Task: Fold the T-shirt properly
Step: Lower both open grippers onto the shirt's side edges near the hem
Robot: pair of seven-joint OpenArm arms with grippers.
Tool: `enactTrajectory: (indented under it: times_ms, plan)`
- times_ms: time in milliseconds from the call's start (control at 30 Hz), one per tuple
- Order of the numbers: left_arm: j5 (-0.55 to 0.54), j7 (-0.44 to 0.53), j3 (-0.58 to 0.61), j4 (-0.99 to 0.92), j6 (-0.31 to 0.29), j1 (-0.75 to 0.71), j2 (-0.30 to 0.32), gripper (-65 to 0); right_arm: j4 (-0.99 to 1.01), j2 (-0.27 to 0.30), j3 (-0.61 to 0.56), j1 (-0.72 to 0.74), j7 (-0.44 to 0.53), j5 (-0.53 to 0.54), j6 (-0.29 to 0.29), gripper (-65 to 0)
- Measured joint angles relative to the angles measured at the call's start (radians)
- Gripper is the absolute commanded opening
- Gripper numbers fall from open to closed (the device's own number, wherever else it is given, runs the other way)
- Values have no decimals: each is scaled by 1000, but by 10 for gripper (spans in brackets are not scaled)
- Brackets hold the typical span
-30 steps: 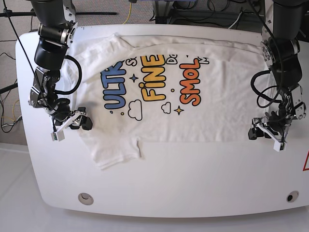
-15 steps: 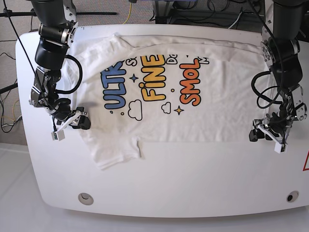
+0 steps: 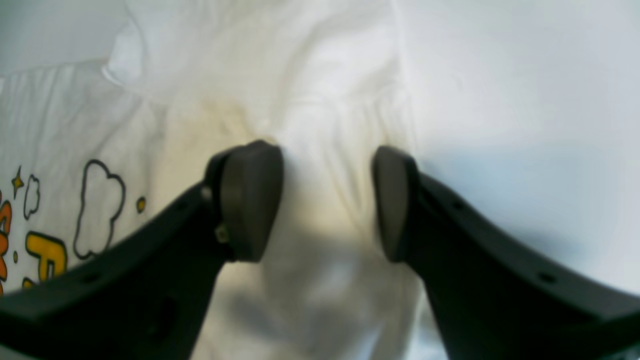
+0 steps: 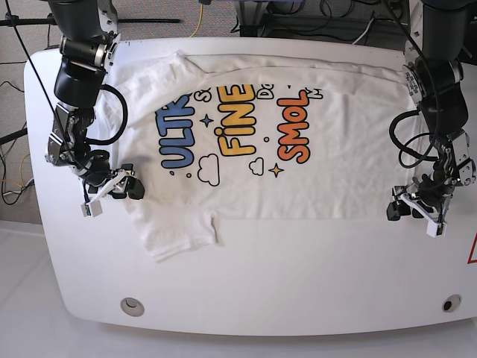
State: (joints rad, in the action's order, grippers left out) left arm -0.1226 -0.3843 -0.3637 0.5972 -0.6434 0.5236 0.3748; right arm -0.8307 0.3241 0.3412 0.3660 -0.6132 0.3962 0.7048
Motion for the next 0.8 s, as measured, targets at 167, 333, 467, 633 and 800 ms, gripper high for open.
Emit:
enactTrajectory:
  times_ms: [167,333,467,633,800]
  plan:
    - [3,6,0,-23,13,3,0,-197,1,0,0,1,2,0,2,-320]
    - [11,7,4,-50,35,6,0,-196,0,0,-2,-2,9,3,2,-322]
    - [10,10,5,-55,42,6,2,-196,0,0,-2,-2,8,2,2,-325]
    - [10,13,3,-51,42,-1,3,-191,0,0,-2,-2,9,1,1,-337]
    - [6,19,2,-50,42,-8,5,-192,0,0,-2,-2,10,0,-1,-345]
